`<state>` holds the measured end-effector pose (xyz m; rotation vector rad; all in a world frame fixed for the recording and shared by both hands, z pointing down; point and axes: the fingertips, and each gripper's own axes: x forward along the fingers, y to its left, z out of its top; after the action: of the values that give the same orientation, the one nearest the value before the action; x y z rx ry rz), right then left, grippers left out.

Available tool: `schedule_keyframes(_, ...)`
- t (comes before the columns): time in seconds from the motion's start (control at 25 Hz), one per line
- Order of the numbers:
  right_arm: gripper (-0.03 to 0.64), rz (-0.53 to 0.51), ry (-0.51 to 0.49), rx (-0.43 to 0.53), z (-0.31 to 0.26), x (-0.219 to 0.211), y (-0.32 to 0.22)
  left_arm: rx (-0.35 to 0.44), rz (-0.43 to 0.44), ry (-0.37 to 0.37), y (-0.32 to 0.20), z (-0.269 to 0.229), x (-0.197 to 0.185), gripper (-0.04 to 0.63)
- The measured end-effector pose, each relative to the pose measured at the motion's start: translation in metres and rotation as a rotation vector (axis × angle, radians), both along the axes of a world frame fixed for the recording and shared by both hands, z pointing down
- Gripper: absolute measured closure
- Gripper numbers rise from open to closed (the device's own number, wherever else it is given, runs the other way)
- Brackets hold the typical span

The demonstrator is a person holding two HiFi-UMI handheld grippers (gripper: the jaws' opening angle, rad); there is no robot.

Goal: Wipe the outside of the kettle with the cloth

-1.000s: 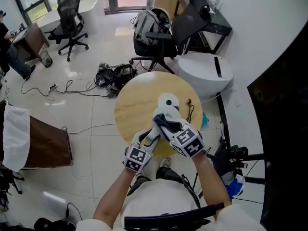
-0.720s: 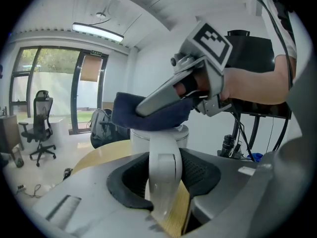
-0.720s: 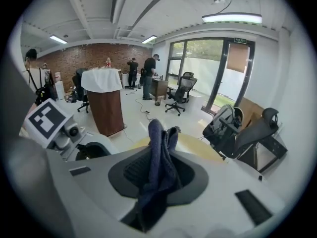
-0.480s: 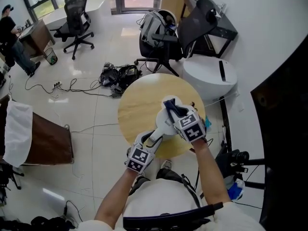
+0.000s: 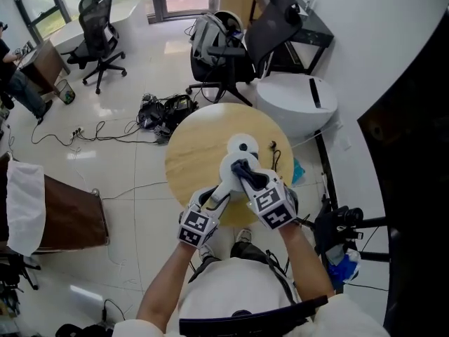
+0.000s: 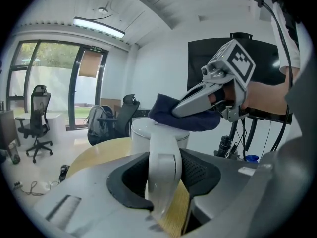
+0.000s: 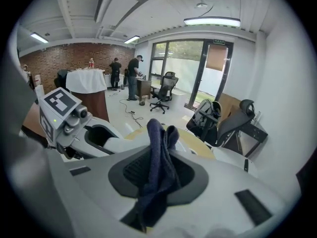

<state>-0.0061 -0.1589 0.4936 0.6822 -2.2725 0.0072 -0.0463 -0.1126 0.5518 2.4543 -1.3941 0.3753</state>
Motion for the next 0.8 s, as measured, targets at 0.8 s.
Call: schedule_keyframes(0.8,0.534,0.023,-0.236,-0.246,0.053,0.008,0.062,-0.054,0.074,-0.06,0.0,0.002,-0.003,0.432)
